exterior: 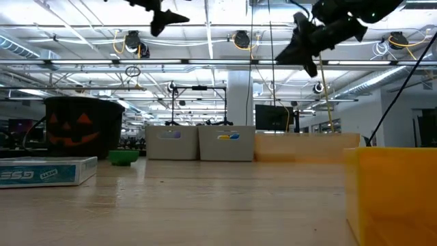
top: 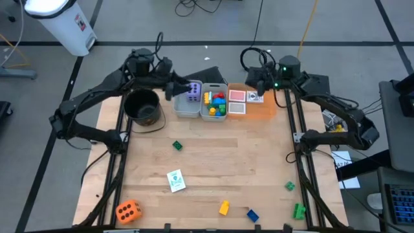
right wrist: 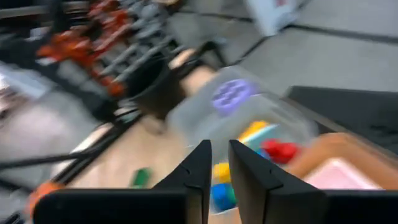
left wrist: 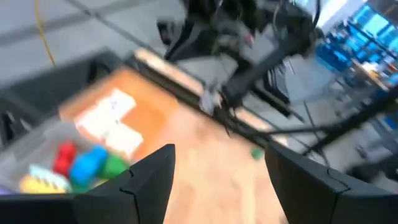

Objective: Pick & Place Toys
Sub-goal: Put the green gamepiece into the right gray bin

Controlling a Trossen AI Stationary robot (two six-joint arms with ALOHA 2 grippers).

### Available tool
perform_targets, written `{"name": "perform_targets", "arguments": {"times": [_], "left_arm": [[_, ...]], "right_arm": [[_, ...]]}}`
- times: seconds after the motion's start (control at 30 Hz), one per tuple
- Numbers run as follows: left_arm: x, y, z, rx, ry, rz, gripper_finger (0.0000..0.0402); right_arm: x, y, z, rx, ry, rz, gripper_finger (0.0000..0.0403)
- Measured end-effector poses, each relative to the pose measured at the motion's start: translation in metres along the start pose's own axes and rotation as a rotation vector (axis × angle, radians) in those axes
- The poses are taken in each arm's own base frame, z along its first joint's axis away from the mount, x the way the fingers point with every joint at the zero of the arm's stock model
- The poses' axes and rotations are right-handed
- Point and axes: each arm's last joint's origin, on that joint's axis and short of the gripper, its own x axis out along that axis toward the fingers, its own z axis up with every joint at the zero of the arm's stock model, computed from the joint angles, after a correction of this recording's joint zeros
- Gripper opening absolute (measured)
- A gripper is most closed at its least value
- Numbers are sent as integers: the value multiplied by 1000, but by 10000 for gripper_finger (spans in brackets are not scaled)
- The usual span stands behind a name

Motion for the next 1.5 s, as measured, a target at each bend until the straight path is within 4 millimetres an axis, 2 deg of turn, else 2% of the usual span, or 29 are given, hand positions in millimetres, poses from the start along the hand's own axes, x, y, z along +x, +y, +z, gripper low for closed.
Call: {"name": "perform_targets", "arguments": {"times": [0.2, 0.3, 0.47, 0.6, 0.8, 0.93, 1.13, 1.33, 1.5], "left_arm": [[-17, -14, -29, -82, 230, 59, 257], [-14, -23, -45, -79, 348, 144, 257], [-9, -40, -66, -26, 492, 248, 257], [-1, -56, -78, 52, 557, 250, 257], [-4, -68, -94, 246, 674, 291, 257], [1, -64, -112, 356, 761, 247, 257], [13, -40, -157, 437, 919, 196, 257], [29, -19, -196, 578, 906, 126, 257], [37, -9, -215, 711, 857, 10, 257]], "right_arm": [[10, 45, -15, -47, 88, 208, 64], [17, 67, -26, -81, 140, 289, 72], [33, 98, -47, -140, 186, 298, 93], [46, 116, -64, -160, 217, 276, 132], [76, 126, -90, -101, 311, 278, 220], [98, 130, -107, -84, 352, 294, 277], [123, 137, -119, 21, 320, 341, 330], [129, 143, -127, 60, 322, 342, 340], [127, 145, -138, 37, 321, 195, 333]]}}
